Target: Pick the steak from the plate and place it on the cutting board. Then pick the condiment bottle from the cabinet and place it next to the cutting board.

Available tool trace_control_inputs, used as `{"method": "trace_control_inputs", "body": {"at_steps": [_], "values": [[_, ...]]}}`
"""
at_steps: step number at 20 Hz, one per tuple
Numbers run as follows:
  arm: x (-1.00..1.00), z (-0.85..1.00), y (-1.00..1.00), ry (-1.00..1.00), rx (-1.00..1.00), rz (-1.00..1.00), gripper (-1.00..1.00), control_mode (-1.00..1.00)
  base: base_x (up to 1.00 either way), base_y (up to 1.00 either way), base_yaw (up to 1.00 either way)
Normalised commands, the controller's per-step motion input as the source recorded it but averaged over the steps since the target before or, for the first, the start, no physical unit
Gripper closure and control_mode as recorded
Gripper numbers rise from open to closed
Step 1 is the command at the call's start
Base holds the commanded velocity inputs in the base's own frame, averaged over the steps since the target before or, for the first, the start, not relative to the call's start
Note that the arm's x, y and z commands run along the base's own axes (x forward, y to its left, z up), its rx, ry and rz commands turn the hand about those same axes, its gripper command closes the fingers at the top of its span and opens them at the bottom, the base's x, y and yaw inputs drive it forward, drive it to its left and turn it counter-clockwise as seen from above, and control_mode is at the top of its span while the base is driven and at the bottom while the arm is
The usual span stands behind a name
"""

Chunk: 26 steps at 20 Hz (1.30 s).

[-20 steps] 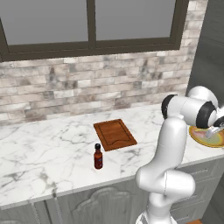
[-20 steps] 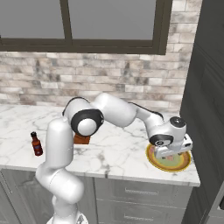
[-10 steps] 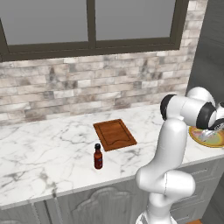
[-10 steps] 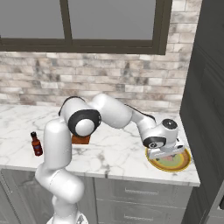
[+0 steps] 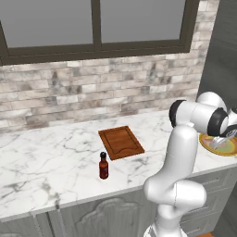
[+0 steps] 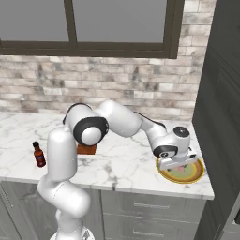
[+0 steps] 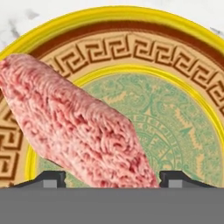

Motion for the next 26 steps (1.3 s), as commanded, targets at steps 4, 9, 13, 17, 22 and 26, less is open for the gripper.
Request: {"method": "trace_control_inputs", "body": {"at_steps": [4, 9, 13, 17, 22, 26], "values": [[0.07, -0.05, 0.0, 0.0, 0.0, 0.0, 1.0, -1.0, 0.0, 0.0, 0.0], [0.01, -0.01, 0.0, 0.0, 0.0, 0.0, 1.0, -1.0, 0.0, 0.0, 0.0], [0.0, 0.04, -0.02, 0.0, 0.0, 0.0, 1.0, -1.0, 0.0, 0.0, 0.0], [-0.04, 0.31, -0.02, 0.0, 0.0, 0.0, 1.0, -1.0, 0.0, 0.0, 0.0], [-0.07, 0.42, 0.0, 0.0, 0.0, 0.0, 1.0, -1.0, 0.0, 0.0, 0.0], [-0.16, 0.41, 0.0, -0.03, 0.0, 0.0, 1.0, -1.0, 0.0, 0.0, 0.0]]}}
